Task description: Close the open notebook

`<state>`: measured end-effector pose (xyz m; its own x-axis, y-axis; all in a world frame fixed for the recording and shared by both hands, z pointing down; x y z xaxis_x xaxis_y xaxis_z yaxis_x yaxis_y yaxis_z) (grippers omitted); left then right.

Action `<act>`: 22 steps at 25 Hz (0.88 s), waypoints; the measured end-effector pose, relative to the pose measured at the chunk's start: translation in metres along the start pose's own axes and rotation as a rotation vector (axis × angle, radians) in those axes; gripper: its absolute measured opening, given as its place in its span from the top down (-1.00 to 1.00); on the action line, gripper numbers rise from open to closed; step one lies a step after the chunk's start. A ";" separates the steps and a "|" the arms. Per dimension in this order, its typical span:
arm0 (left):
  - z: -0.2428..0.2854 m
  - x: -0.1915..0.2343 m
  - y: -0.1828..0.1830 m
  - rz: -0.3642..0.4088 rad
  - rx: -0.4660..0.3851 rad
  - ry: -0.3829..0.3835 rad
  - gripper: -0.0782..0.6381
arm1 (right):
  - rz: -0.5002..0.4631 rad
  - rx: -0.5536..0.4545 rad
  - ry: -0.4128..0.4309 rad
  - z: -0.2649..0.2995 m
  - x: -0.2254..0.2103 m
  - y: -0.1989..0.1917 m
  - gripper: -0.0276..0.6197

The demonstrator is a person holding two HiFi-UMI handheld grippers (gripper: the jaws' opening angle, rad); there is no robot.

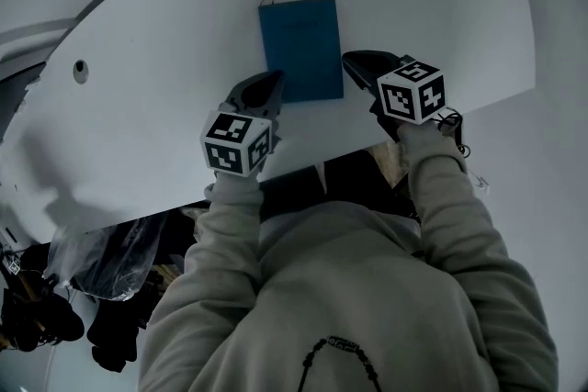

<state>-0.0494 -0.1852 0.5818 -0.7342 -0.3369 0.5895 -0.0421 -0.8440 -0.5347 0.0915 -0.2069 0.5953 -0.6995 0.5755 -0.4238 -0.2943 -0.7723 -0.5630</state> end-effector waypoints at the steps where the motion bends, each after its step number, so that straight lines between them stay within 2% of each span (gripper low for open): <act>1: 0.002 0.004 -0.003 0.003 0.014 0.015 0.79 | 0.010 0.003 -0.011 0.002 -0.004 -0.001 0.86; 3: 0.004 0.011 -0.008 -0.007 0.031 0.028 0.79 | 0.026 0.013 -0.011 0.006 -0.009 -0.004 0.86; 5: 0.007 0.016 -0.013 -0.026 0.042 0.028 0.79 | 0.056 0.017 0.007 0.013 -0.011 -0.006 0.51; 6: 0.008 0.018 -0.016 -0.030 0.049 0.030 0.79 | 0.075 0.014 0.014 0.017 -0.012 -0.007 0.46; 11: 0.011 0.023 -0.024 0.009 0.072 0.054 0.79 | 0.106 0.027 0.031 0.031 -0.011 -0.017 0.40; 15: 0.015 0.026 -0.028 -0.020 0.089 0.044 0.79 | 0.120 0.030 0.038 0.035 -0.011 -0.020 0.39; 22: 0.019 0.031 -0.045 -0.049 0.173 0.046 0.79 | 0.174 0.030 0.077 0.037 -0.011 -0.019 0.39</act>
<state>-0.0579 -0.1653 0.6358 -0.7648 -0.2772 0.5816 0.0353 -0.9194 -0.3918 0.0812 -0.2084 0.6372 -0.6902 0.4503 -0.5664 -0.1929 -0.8689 -0.4558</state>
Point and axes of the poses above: the fingertips, and each gripper's own axes: z forward along the fingers, x to its left, y out of its top, the point moved 2 cm from there along -z, backward along the fingers, and after that the axes turned 10 degrees about -z, right-handed, at the moved point
